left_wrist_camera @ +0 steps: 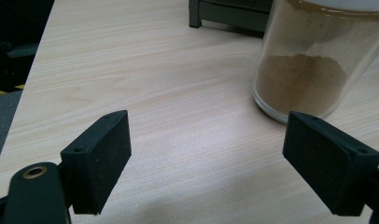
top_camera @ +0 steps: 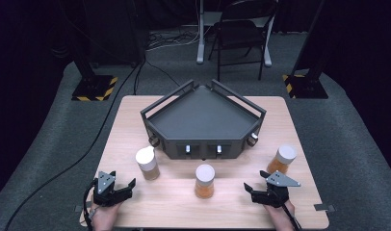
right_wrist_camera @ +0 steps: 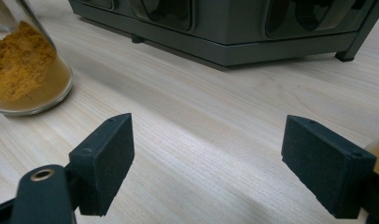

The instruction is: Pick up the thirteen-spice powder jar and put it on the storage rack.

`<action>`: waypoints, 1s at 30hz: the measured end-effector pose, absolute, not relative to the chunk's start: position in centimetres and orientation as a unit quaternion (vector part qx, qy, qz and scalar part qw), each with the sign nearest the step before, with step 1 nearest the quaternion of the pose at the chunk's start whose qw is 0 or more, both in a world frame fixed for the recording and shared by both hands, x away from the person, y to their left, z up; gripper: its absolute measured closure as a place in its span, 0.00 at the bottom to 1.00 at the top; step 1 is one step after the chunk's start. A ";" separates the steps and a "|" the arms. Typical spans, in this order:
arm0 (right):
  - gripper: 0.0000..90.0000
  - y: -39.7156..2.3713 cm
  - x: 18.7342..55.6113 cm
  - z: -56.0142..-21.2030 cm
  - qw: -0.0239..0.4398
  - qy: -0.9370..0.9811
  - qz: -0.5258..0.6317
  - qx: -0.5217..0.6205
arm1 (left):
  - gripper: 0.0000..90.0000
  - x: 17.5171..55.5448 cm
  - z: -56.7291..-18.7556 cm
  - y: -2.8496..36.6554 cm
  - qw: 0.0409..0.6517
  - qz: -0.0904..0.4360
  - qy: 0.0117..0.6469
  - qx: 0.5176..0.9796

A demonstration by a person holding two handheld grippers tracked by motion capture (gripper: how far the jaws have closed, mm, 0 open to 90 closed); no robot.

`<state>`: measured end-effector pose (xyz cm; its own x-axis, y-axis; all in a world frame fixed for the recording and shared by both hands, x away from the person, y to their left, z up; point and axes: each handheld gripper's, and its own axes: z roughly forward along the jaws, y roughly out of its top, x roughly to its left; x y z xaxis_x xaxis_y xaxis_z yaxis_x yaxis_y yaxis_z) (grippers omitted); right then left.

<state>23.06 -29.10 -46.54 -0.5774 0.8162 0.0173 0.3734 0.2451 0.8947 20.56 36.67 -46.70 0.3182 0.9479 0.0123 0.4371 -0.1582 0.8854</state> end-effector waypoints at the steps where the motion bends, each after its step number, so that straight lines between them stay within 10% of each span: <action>1: 0.18 -29.1 23.0 -46.6 0.236 0.751 0.473 0.396 | 0.17 20.6 -46.7 36.7 0.417 0.305 0.499 0.696; 30: 0.17 -29.6 23.2 -46.7 0.225 0.746 0.480 0.404 | 0.17 20.6 -46.9 37.4 0.434 0.293 0.504 0.687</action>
<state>23.22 -29.57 -46.65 -0.5731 0.8178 0.0517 0.3865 0.2142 0.8971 20.60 37.39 -46.87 0.3208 0.9465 -0.0343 0.4384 -0.1163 0.8912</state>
